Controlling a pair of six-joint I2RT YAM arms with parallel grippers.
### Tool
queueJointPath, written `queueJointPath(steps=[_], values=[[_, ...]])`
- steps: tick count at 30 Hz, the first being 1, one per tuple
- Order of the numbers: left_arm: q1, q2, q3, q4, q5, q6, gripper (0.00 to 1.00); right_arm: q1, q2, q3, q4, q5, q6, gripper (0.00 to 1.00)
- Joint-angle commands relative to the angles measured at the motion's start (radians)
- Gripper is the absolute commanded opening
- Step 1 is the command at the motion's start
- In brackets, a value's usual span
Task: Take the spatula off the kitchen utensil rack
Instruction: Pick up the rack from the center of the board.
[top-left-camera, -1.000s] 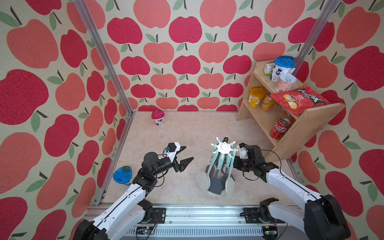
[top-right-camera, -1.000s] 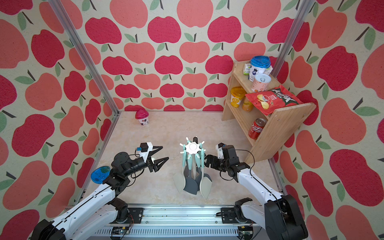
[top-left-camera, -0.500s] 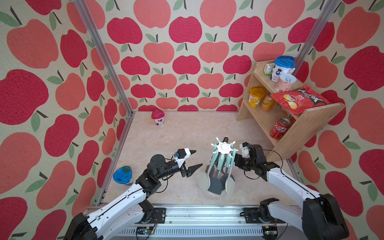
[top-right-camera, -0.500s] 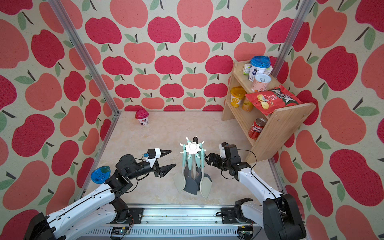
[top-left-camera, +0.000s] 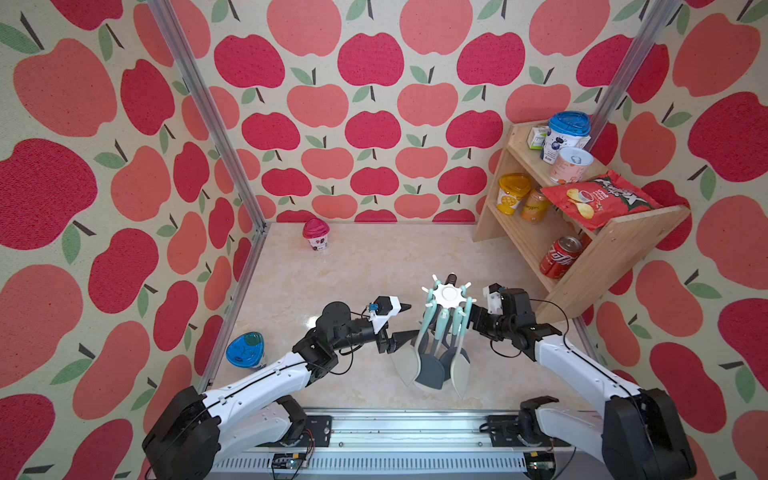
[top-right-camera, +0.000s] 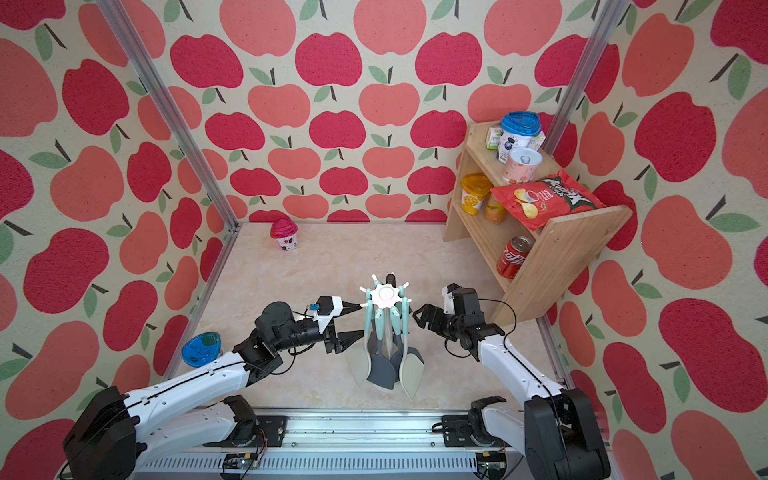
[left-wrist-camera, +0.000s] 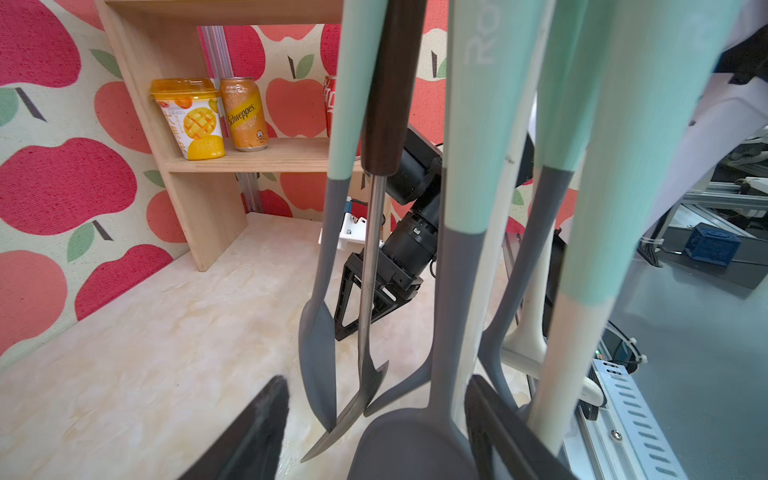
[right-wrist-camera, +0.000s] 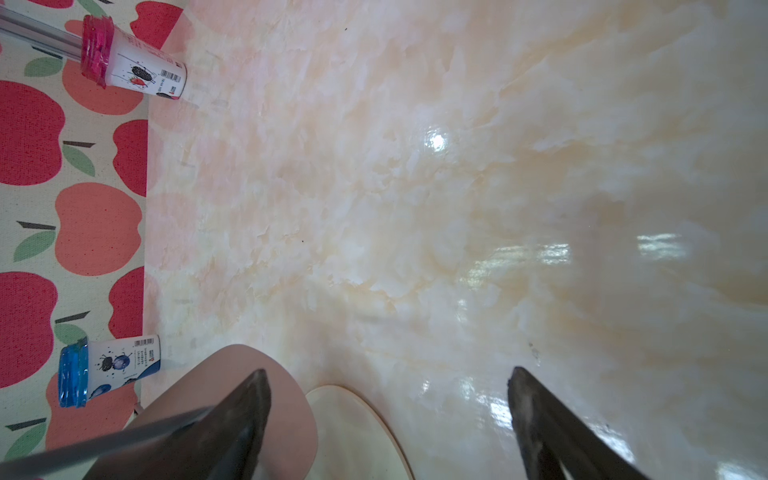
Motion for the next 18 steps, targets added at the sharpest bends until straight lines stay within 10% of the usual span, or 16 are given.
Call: queueJointPath(steps=[1, 18], values=[[-0.016, 0.007, 0.045, 0.044, 0.05, -0.008, 0.69, -0.006, 0.026, 0.044, -0.01, -0.005, -0.025, 0.92], [-0.067, 0.146, 0.12, 0.058, 0.143, 0.012, 0.68, -0.006, 0.068, 0.073, 0.023, -0.013, -0.032, 0.9]])
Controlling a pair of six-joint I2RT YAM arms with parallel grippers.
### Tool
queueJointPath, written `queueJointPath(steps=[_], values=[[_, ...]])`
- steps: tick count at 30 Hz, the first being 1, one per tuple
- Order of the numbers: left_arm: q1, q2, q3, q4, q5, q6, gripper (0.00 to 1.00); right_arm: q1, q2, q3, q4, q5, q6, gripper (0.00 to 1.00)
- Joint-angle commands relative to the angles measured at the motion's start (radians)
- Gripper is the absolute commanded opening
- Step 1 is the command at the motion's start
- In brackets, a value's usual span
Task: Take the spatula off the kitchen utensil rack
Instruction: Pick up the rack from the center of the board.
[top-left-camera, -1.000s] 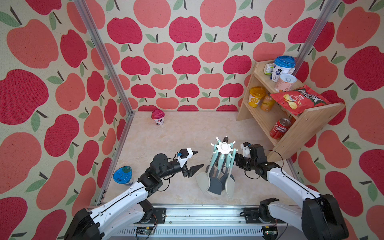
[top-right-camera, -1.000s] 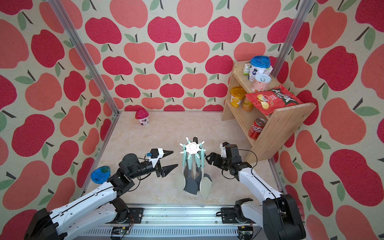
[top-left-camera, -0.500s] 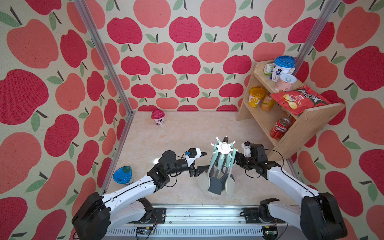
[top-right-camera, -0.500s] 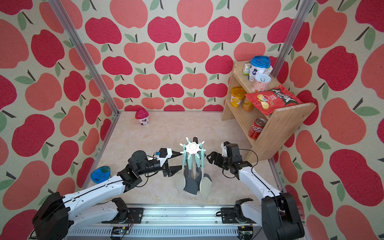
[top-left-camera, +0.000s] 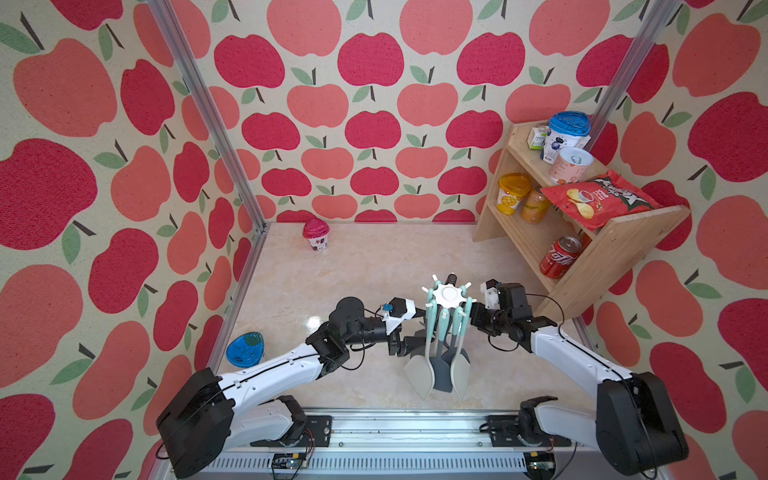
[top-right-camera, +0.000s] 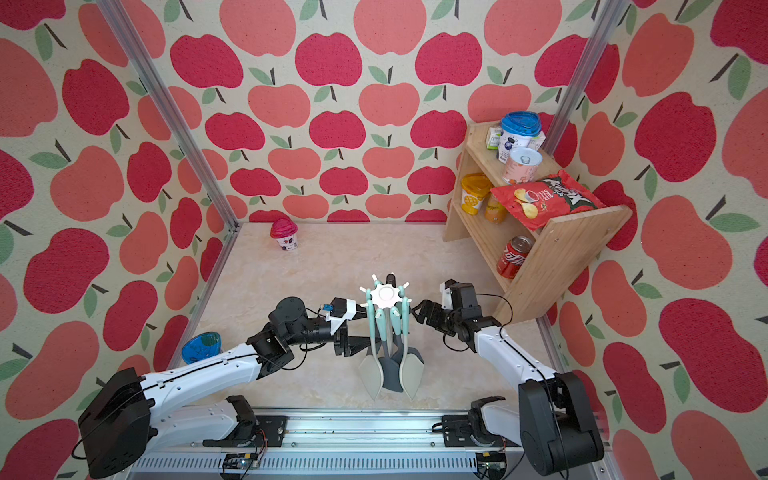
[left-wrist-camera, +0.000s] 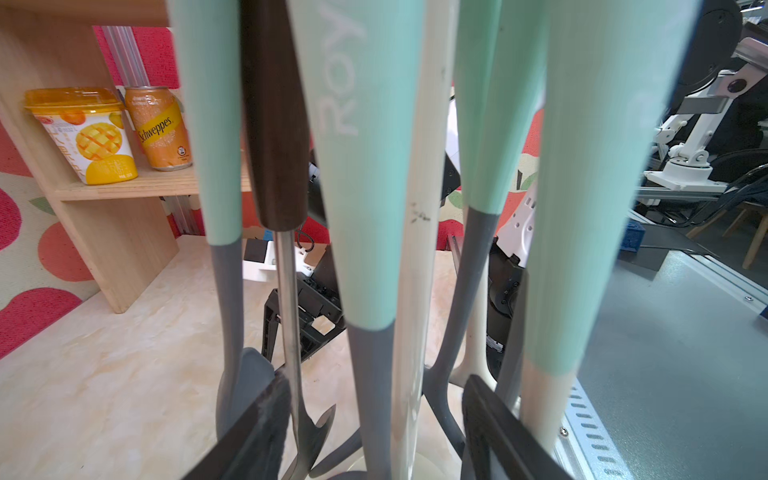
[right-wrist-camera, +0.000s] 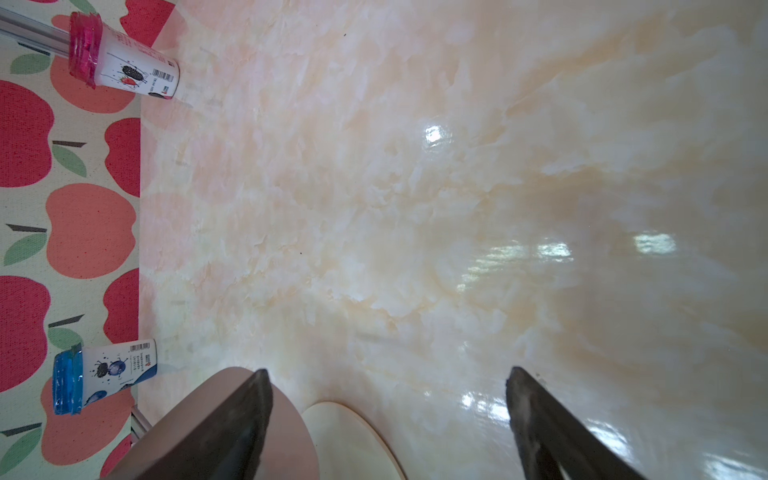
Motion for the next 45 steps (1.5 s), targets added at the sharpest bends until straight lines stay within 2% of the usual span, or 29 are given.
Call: queueJointPath(steps=[1, 11, 13, 17, 23, 28, 34, 45], values=[[-0.006, 0.029, 0.04, 0.027, 0.042, 0.017, 0.68, -0.006, -0.01, 0.022, 0.016, -0.007, -0.018, 0.9], [-0.02, 0.145, 0.117, 0.068, 0.094, 0.01, 0.62, -0.006, -0.008, -0.003, 0.055, 0.003, -0.004, 0.89], [-0.027, 0.166, 0.135, 0.064, 0.108, 0.012, 0.58, -0.006, -0.008, -0.003, 0.057, 0.004, -0.007, 0.89], [-0.035, 0.191, 0.145, 0.067, 0.11, 0.014, 0.43, -0.006, -0.004, -0.004, 0.059, 0.007, -0.012, 0.89], [-0.046, 0.213, 0.148, 0.067, 0.098, 0.023, 0.33, -0.006, -0.002, -0.012, 0.07, 0.01, -0.016, 0.89], [-0.061, 0.222, 0.149, 0.051, 0.081, 0.049, 0.2, -0.006, -0.002, -0.012, 0.072, 0.013, -0.024, 0.89], [-0.092, 0.235, 0.202, -0.094, 0.052, 0.136, 0.01, -0.006, -0.008, -0.009, 0.071, 0.019, -0.029, 0.89], [-0.089, 0.192, 0.126, -0.022, -0.111, 0.137, 0.0, -0.006, -0.024, 0.039, 0.04, 0.045, -0.055, 0.87]])
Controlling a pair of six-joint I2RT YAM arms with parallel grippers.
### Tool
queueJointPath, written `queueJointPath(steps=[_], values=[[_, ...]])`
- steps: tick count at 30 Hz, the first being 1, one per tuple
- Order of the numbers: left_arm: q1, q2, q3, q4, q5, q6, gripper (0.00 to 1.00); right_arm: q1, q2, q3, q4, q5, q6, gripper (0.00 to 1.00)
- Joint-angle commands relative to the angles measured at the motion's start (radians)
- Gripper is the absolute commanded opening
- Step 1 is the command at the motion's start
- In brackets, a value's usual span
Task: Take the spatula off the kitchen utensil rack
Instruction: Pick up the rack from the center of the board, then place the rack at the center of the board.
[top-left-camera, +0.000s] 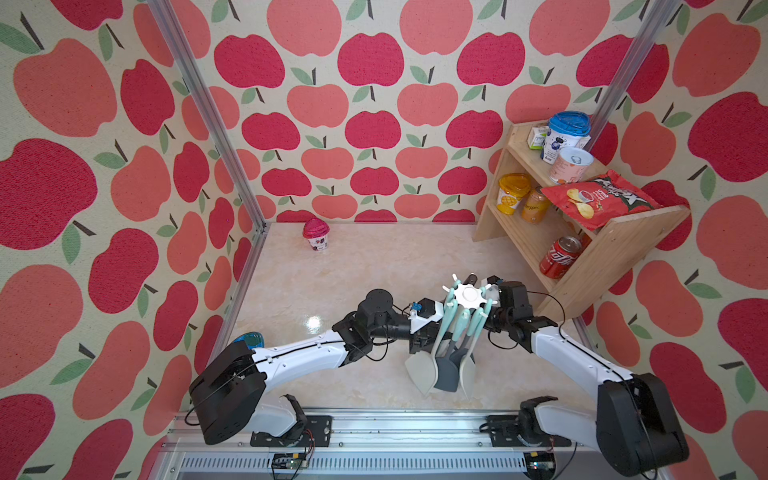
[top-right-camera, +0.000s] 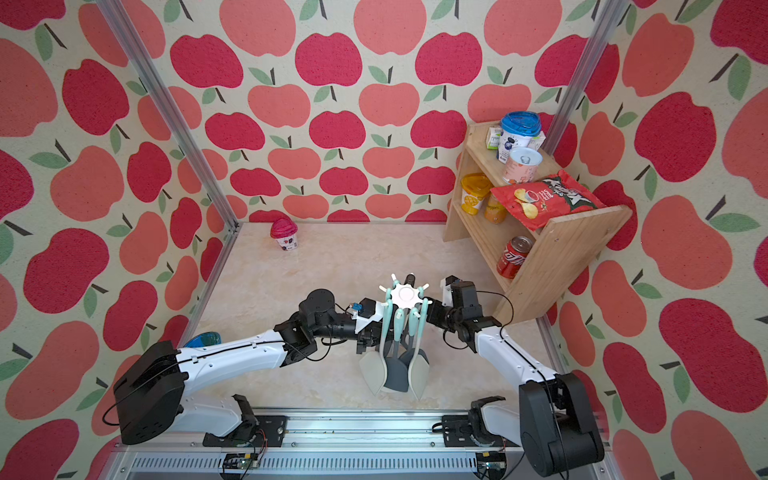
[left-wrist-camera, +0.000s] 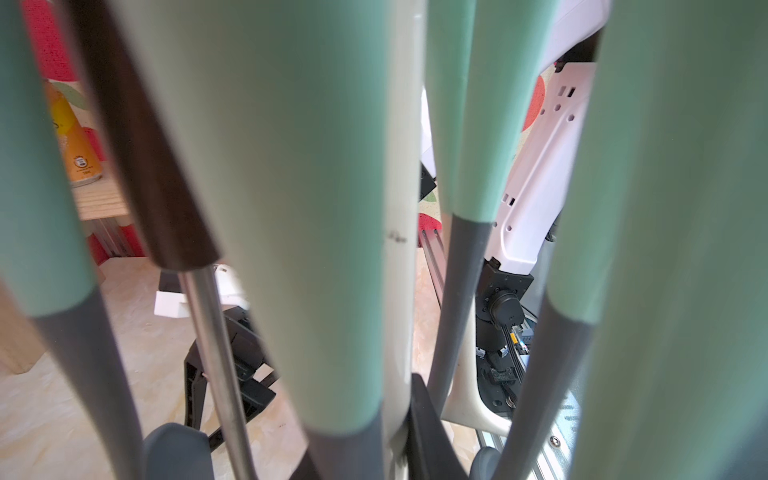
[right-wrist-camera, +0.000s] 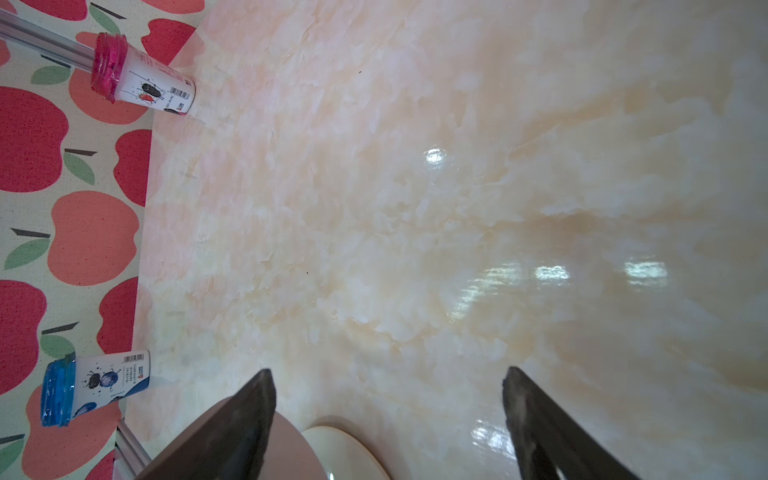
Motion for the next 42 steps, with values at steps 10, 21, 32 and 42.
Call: queueJointPath(steps=[10, 21, 32, 42], values=[[0.05, -0.061, -0.12, 0.073, -0.308, 0.056, 0.0, 0.024, 0.017, 0.17, -0.052, 0.053, -0.099, 0.86], [0.111, -0.128, -0.119, -0.017, -0.393, 0.098, 0.0, 0.072, 0.101, 0.267, 0.01, 0.066, -0.113, 0.87], [0.193, -0.277, -0.106, -0.232, -0.476, 0.126, 0.0, 0.101, 0.147, 0.362, 0.077, 0.03, -0.174, 0.85], [0.249, -0.416, -0.118, -0.417, -0.554, 0.11, 0.0, 0.107, 0.123, 0.368, 0.227, -0.063, -0.208, 0.81]])
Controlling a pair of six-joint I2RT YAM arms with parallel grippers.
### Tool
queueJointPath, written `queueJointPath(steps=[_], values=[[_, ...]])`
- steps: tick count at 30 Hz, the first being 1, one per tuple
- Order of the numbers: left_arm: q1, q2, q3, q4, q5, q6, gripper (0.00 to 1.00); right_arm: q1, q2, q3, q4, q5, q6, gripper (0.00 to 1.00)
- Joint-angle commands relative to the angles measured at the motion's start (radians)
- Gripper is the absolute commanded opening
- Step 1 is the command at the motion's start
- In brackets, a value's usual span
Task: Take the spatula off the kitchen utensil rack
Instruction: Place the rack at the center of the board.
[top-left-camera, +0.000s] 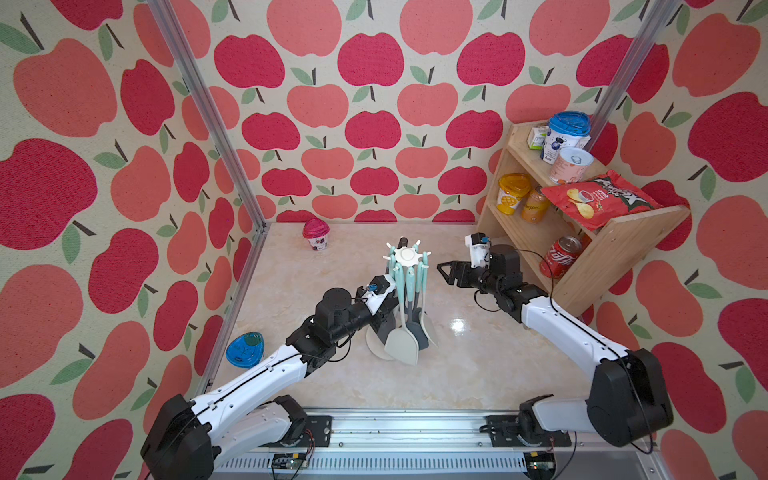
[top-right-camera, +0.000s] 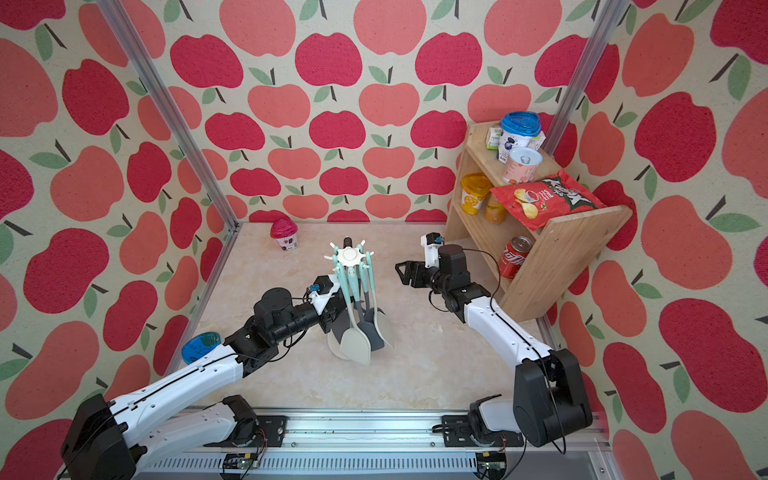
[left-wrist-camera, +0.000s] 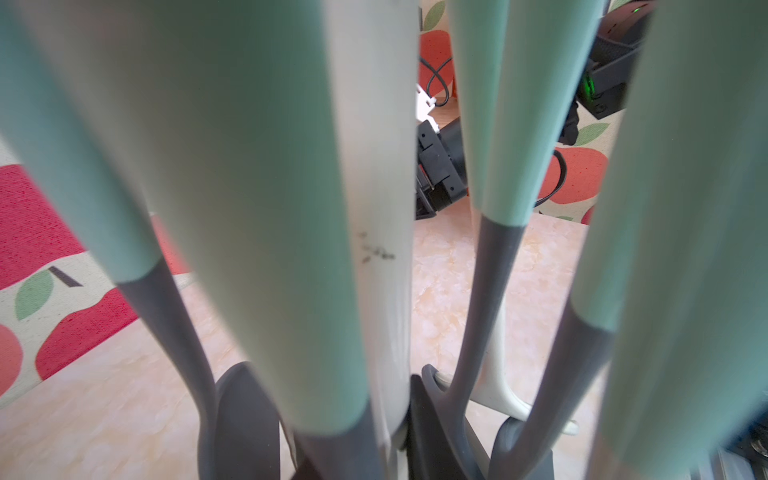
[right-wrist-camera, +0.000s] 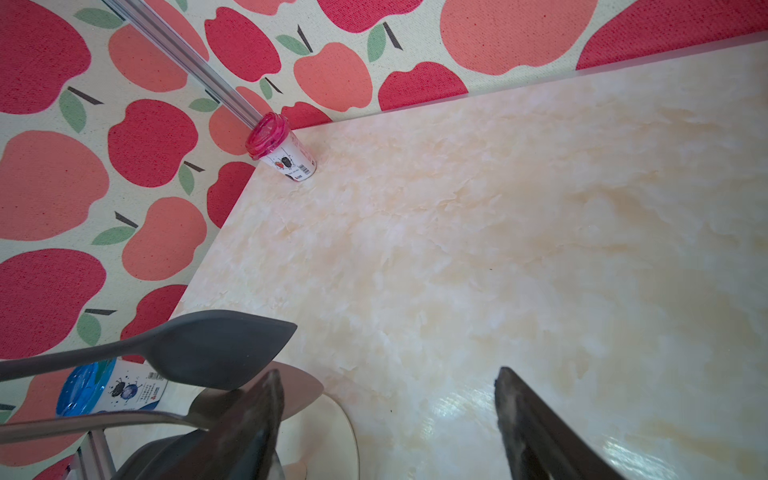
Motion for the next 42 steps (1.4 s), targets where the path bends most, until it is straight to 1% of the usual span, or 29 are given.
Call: queueJointPath(steps=[1, 3, 5, 7, 9, 11, 14, 17, 18, 21, 26, 31, 38, 42], values=[[0.036, -0.064, -0.011, -0.099, -0.104, 0.08, 0.0, 0.014, -0.038, 0.009, 0.128, -0.084, -0.041, 0.81], [0.059, -0.103, -0.018, -0.155, -0.137, 0.099, 0.0, 0.024, -0.071, -0.024, 0.206, -0.101, -0.041, 0.81], [0.092, -0.147, -0.039, -0.175, -0.149, 0.099, 0.0, 0.03, -0.099, -0.039, 0.243, -0.103, -0.045, 0.81], [0.116, -0.177, -0.073, -0.146, -0.155, 0.077, 0.0, 0.039, -0.115, -0.039, 0.251, -0.116, -0.053, 0.81], [0.139, -0.19, -0.101, -0.119, -0.134, 0.036, 0.0, 0.056, -0.122, -0.033, 0.247, -0.139, -0.06, 0.81], [0.145, -0.194, -0.129, -0.093, -0.132, 0.005, 0.0, 0.081, -0.125, -0.02, 0.237, -0.156, -0.073, 0.81], [0.148, -0.204, -0.16, -0.066, -0.138, -0.009, 0.0, 0.125, -0.135, -0.013, 0.228, -0.171, -0.098, 0.8], [0.155, -0.222, -0.183, -0.051, -0.129, -0.008, 0.0, 0.129, -0.161, -0.037, 0.31, -0.257, -0.038, 0.79], [0.159, -0.226, -0.191, -0.046, -0.124, -0.006, 0.0, 0.131, -0.169, -0.042, 0.336, -0.286, -0.015, 0.77], [0.17, -0.236, -0.22, -0.017, -0.115, -0.007, 0.0, 0.159, -0.187, -0.032, 0.334, -0.332, 0.0, 0.74], [0.197, -0.237, -0.224, -0.021, -0.088, -0.008, 0.0, 0.234, -0.218, 0.0, 0.205, -0.289, -0.103, 0.74], [0.212, -0.237, -0.222, -0.026, -0.082, 0.001, 0.0, 0.298, -0.213, 0.025, 0.116, -0.216, -0.197, 0.74], [0.223, -0.245, -0.22, -0.03, -0.064, 0.006, 0.0, 0.317, -0.182, 0.035, 0.096, -0.163, -0.232, 0.74], [0.225, -0.239, -0.221, -0.026, -0.061, 0.004, 0.0, 0.317, -0.139, 0.056, 0.093, -0.181, -0.239, 0.72]])
